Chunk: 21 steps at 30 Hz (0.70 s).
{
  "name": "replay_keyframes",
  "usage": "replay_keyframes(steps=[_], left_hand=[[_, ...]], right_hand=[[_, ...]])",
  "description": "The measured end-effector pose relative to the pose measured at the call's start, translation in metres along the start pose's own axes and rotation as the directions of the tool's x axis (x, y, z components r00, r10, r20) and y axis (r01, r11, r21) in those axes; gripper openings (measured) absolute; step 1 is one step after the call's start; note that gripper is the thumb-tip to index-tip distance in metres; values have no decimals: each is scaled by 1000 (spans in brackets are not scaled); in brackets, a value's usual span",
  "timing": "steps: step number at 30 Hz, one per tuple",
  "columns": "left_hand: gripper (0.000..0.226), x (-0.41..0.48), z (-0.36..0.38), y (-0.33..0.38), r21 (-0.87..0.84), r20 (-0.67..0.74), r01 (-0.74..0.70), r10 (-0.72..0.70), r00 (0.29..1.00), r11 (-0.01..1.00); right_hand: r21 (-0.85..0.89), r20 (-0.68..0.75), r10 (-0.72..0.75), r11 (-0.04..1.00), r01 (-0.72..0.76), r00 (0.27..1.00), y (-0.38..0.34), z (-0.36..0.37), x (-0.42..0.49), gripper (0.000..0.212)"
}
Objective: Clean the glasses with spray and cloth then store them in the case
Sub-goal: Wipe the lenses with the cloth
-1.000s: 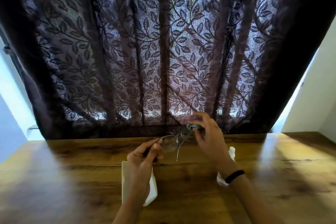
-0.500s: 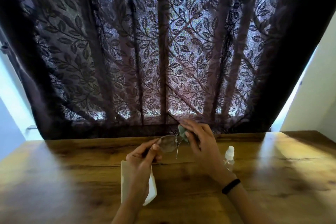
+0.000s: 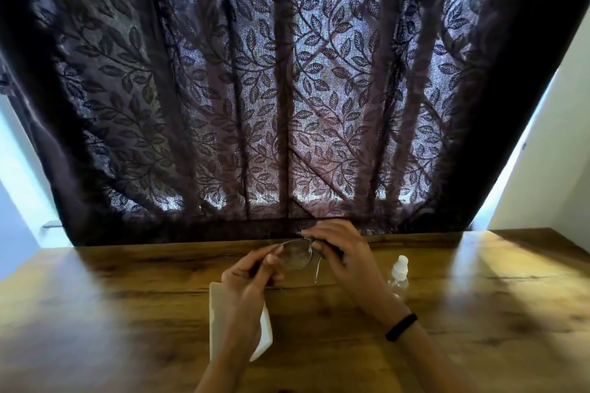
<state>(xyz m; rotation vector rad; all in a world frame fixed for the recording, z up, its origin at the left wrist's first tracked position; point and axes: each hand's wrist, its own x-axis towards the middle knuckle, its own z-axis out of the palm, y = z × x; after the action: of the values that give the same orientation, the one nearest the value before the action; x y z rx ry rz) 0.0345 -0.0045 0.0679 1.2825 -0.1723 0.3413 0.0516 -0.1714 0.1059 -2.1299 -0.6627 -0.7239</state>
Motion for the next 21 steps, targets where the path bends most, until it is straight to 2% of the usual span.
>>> replay_keyframes(steps=[4,11,14,18,21], left_hand=[[19,-2,-2,1,9,14,2,-2,1000,1000],[22,-1,-6,0,8,15,-1,1,1000,1000],[22,0,-7,-1,-2,12,-11,11,1000,1000],[24,1,-9,-2,25,16,-5,5,1000,1000],[28,3,-11,-6,64,-32,24,-22,999,998]], right_hand=[[10,-9,58,998,-57,998,7,-1,-1,26],[63,-125,168,985,-161,978,18,-6,1,31],[9,-170,187,982,-189,967,22,-7,0,29],[-156,-206,167,967,-201,964,27,-10,-1,24],[-178,-233,192,955,-236,953,26,-15,-1,20]])
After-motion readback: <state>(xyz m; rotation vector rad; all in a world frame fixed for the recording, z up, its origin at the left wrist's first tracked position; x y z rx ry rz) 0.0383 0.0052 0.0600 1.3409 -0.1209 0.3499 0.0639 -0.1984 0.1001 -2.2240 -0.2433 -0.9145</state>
